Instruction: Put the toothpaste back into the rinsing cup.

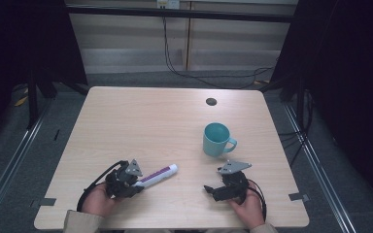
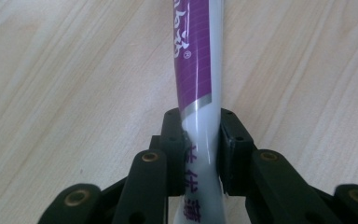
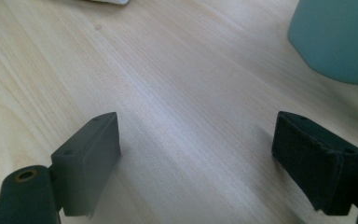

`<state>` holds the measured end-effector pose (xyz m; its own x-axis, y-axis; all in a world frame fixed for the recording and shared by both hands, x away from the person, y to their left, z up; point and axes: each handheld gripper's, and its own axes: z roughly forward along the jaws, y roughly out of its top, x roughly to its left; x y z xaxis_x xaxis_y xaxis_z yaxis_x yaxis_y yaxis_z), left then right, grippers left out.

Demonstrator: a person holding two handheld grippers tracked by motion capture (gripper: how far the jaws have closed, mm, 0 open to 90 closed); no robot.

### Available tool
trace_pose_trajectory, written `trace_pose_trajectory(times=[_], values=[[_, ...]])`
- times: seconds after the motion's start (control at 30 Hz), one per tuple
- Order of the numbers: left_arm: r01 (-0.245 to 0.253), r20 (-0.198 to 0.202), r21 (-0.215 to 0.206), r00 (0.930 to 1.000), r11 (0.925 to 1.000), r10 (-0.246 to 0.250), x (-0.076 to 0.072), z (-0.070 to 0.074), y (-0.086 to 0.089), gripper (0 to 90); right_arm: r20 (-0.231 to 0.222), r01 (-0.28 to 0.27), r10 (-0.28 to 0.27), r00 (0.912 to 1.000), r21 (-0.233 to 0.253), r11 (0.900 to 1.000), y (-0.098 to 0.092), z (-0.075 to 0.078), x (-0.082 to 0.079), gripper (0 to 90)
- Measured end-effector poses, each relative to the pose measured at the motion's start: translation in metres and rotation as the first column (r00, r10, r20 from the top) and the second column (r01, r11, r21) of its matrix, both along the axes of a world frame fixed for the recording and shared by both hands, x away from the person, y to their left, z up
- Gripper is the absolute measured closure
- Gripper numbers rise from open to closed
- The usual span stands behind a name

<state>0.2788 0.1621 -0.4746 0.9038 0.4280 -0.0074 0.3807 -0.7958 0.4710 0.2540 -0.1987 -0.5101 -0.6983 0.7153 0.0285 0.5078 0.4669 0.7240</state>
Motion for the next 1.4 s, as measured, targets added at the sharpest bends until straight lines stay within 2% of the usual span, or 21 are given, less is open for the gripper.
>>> trace_pose_trajectory(times=[0.17, 0.37, 0.47, 0.57, 0.7, 0.73, 0.83, 0.97, 1.2, 1.4], values=[[-0.01, 0.028, -0.008, 0.9996, 0.9999, 0.01, -0.003, 0.001, -0.005, 75.3, 0.002, 0.006, -0.006, 1.0, -0.003, 1.0, -0.001, 0.0, -0.001, 14.2], [-0.001, 0.03, -0.009, 0.9996, 1.0, 0.001, -0.001, 0.005, -0.012, 75.5, -0.004, 0.021, -0.021, 0.9998, -0.003, 1.0, 0.0, 0.001, -0.001, 14.2], [-0.005, 0.029, -0.028, 0.9996, 0.9996, 0.005, 0.001, 0.009, -0.015, 75.5, -0.035, 0.03, -0.03, 0.9989, -0.008, 1.0, 0.0, 0.003, 0.0, 14.8], [0.007, 0.032, -0.018, 0.9995, 0.9998, -0.006, 0.003, 0.013, -0.018, 75.5, -0.061, 0.02, -0.02, 0.9979, -0.007, 1.0, -0.001, 0.008, 0.001, 17.1], [0.02, 0.032, -0.011, 0.9993, 0.9997, -0.019, 0.005, 0.018, -0.023, 75.5, -0.018, -0.009, 0.009, 0.9998, -0.004, 1.0, -0.003, 0.019, -0.001, 19.1], [0.011, 0.035, -0.019, 0.9993, 0.9998, -0.01, 0.005, 0.018, -0.025, 75.5, -0.016, -0.013, 0.013, 0.9998, -0.007, 1.0, -0.003, 0.023, -0.002, 18.9], [0.029, 0.037, -0.018, 0.9989, 0.9994, -0.028, 0.005, 0.022, -0.031, 75.5, -0.012, -0.042, 0.042, 0.999, -0.007, 0.999, 0.0, 0.032, -0.002, 18.5], [0.049, 0.035, -0.02, 0.9982, 0.9986, -0.048, 0.007, 0.025, -0.038, 75.6, 0.005, -0.095, 0.095, 0.9955, -0.036, 0.995, 0.007, 0.04, -0.002, 18.0], [0.069, 0.028, -0.025, 0.9973, 0.9973, -0.068, 0.008, 0.028, -0.05, 75.6, 0.022, -0.114, 0.115, 0.9931, -0.043, 0.993, 0.013, 0.052, 0.001, 17.0], [0.097, 0.027, -0.026, 0.995, 0.995, -0.096, 0.01, 0.031, -0.057, 75.6, 0.035, -0.157, 0.16, 0.9865, -0.066, 0.985, 0.024, 0.059, 0.004, 17.1]])
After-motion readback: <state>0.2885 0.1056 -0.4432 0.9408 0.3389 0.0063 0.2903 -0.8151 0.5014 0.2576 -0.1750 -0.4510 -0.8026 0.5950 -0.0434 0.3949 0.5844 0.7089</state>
